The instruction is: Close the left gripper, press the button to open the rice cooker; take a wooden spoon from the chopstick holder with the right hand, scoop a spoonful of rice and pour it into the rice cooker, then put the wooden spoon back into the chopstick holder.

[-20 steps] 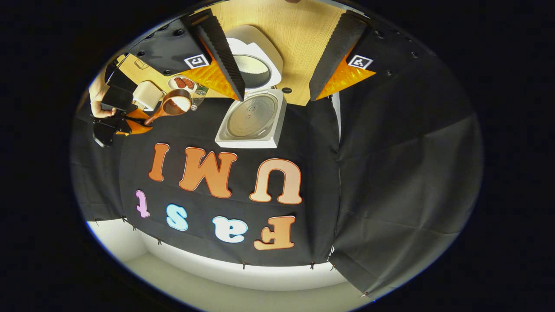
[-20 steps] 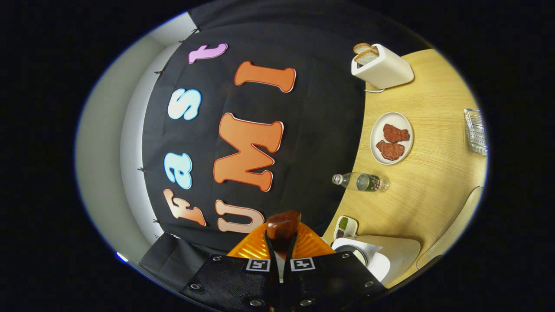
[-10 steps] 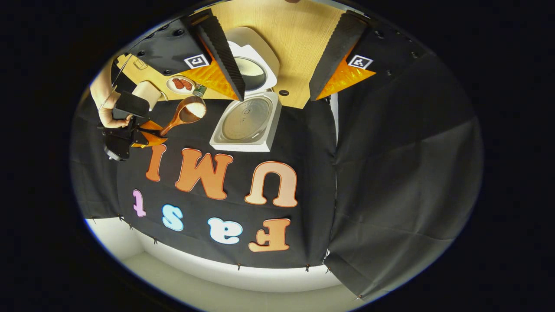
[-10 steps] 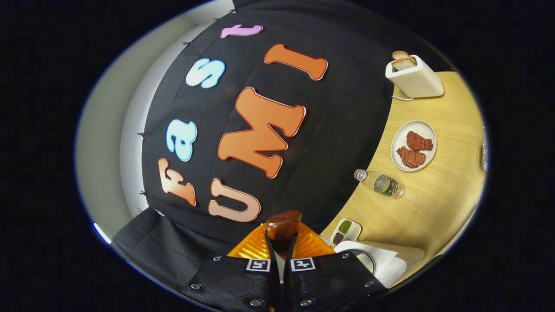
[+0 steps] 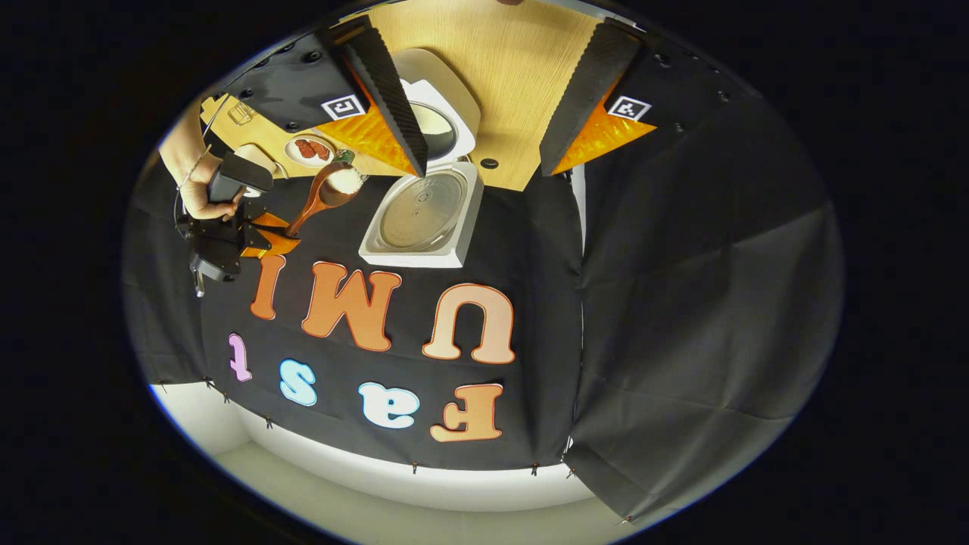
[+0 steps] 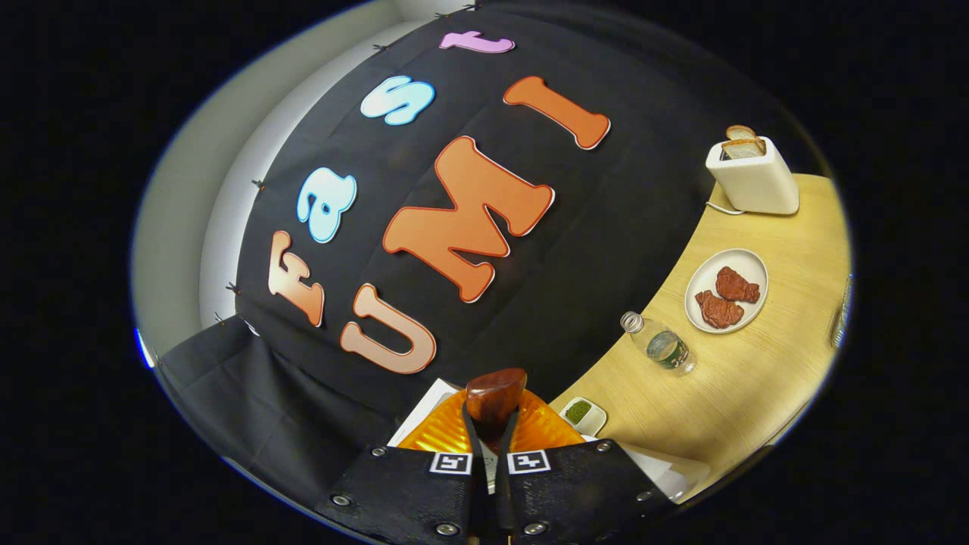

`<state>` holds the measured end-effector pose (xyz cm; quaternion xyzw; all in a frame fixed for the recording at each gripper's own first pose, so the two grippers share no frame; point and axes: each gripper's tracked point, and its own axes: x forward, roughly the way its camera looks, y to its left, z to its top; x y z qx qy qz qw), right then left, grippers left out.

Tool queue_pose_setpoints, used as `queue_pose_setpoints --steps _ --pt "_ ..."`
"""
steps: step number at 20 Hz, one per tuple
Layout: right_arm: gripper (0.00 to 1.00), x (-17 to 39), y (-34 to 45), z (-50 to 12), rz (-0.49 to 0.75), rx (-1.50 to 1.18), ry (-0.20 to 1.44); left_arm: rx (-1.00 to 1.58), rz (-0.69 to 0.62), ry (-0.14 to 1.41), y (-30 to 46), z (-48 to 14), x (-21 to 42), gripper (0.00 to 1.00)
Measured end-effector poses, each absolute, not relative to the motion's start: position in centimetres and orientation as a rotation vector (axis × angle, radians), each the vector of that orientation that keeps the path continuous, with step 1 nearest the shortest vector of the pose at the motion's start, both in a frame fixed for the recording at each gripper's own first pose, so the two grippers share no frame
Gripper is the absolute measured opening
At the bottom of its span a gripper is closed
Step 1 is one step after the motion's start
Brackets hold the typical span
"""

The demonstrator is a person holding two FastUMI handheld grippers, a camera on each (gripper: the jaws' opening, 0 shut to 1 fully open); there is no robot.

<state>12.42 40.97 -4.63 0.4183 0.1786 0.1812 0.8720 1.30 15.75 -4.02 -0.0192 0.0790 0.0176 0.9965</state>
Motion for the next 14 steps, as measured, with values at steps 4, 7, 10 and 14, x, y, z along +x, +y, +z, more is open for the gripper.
queue_pose_setpoints --steps 4,7,10,14 --pt "0.03 12.3 41.5 -4.2 0.4 0.807 0.339 -0.043 0.039 0.161 15.9 -4.1 1.3 1.0" --pt "0.03 12.3 42.0 -3.7 0.413 0.77 0.321 -0.04 0.042 0.161 16.0 -4.2 1.2 1.0" --pt "0.03 12.2 42.5 -3.5 0.429 0.739 0.306 -0.043 0.045 0.162 16.1 -4.3 1.2 1.0" --pt "0.03 12.1 43.0 -3.2 0.449 0.707 0.291 -0.044 0.049 0.164 16.4 -4.5 1.0 1.0"
